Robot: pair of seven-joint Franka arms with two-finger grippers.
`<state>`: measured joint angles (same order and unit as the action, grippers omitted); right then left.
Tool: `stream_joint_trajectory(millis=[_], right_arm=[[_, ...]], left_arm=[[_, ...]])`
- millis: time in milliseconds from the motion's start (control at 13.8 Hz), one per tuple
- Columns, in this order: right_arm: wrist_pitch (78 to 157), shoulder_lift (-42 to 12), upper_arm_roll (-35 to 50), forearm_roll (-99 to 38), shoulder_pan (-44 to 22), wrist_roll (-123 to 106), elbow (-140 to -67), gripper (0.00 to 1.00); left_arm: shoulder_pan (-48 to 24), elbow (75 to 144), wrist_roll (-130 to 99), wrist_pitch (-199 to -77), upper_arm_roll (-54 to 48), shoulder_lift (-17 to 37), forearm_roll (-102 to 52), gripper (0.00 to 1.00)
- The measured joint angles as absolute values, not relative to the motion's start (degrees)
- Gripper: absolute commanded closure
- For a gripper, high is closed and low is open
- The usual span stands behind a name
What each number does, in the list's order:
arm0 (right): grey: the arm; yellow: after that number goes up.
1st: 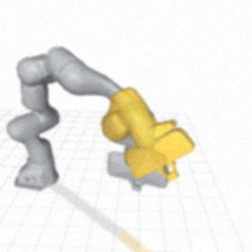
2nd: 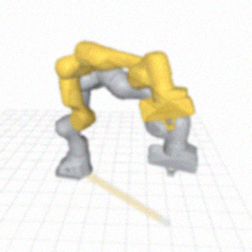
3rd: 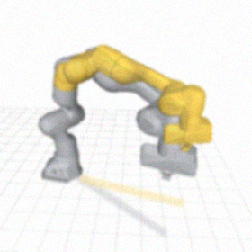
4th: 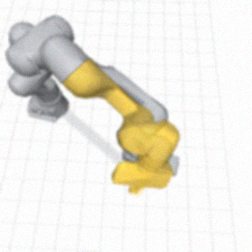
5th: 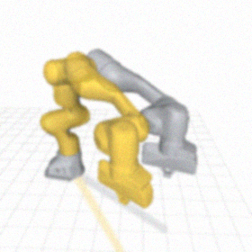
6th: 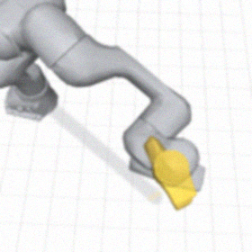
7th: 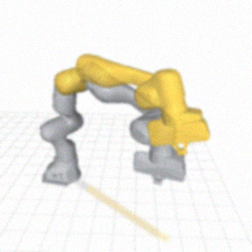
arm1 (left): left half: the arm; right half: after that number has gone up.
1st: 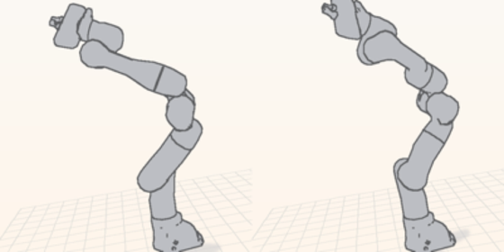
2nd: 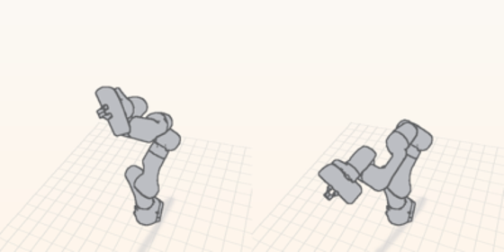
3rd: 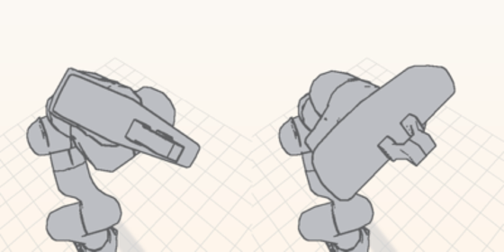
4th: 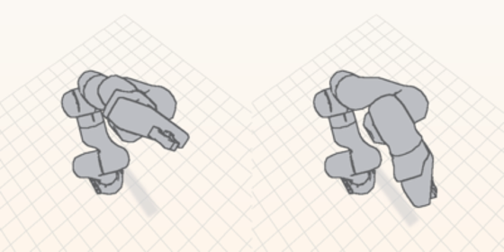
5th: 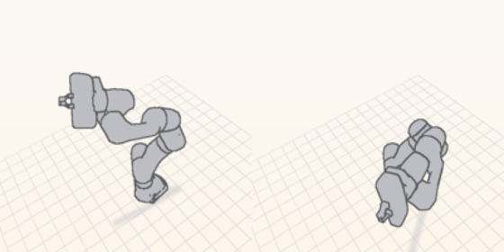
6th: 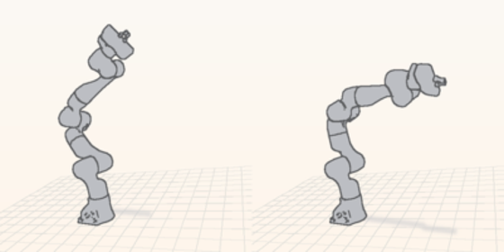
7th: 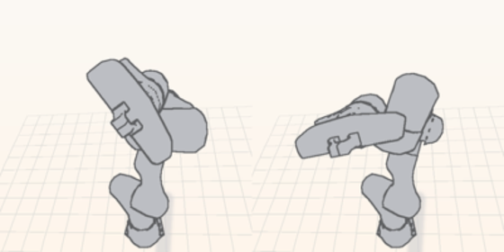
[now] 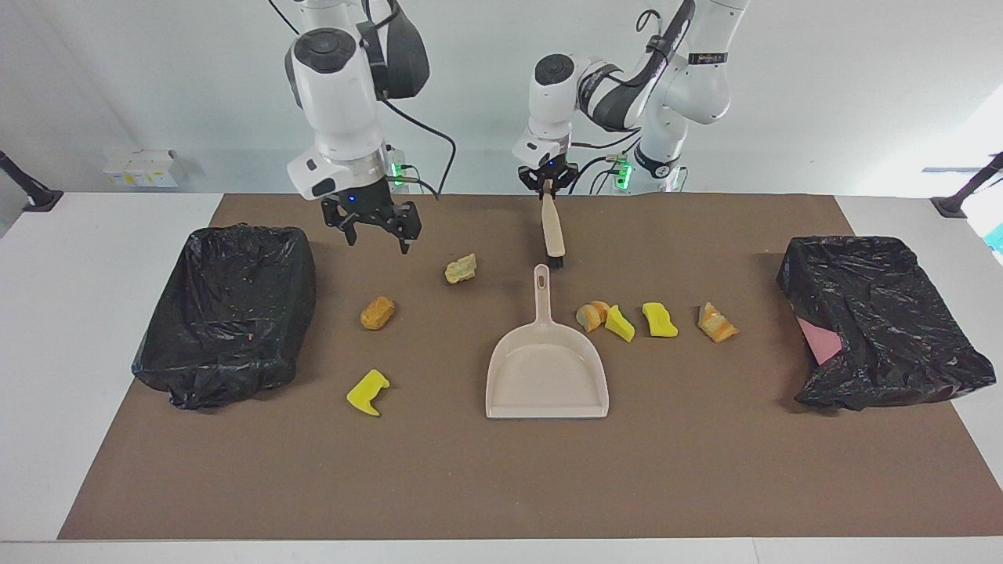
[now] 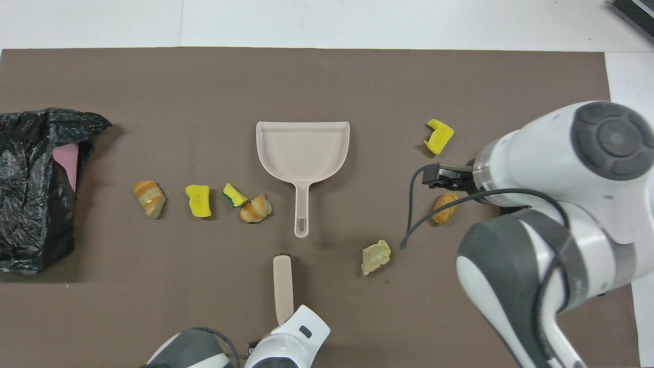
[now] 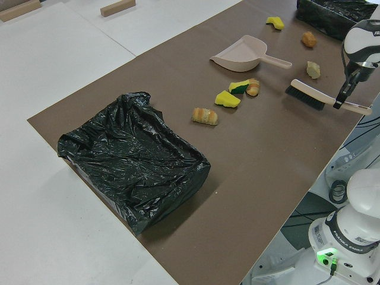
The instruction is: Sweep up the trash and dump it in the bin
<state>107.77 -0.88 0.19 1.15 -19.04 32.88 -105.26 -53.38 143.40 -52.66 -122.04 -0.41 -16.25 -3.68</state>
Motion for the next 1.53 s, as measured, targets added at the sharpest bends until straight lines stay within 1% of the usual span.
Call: stream_joint_trajectory(millis=[218,436,655,945,1091,1527], right_arm=[[113.44,-5.22,0.25,1.15,-24.71,40.91,-105.37,0.00],[117.83,-8.83,0.23,1.15,-28.75,45.74,-105.22,0.00],[121.72,-13.21,0.24,1.15,-33.09,49.34,-103.94,0.00],[122.18,-21.16,0.23,1.15,-38.71,51.37,-98.76,0.00],[124.44,-24.16,0.22,1.15,-39.67,51.52,-96.85,0.00],[125.07,-24.90,0.08,1.18,-39.51,44.98,-96.02,0.00]], left_arm=[[-44.20,140.99,-47.10,-118.59,-0.22,-18.75,-3.58,1.00],[-36.10,139.14,-42.90,-118.00,-0.10,-19.05,-3.42,1.00],[-27.56,138.83,-35.74,-118.74,-0.10,-18.65,-3.35,1.00],[-17.26,138.83,-25.76,-120.90,-0.08,-17.23,-3.30,1.00],[-12.27,138.82,-20.36,-122.83,-0.10,-15.68,-3.29,1.00],[0.49,138.81,-4.87,-129.17,-0.08,-9.33,-3.26,1.00]])
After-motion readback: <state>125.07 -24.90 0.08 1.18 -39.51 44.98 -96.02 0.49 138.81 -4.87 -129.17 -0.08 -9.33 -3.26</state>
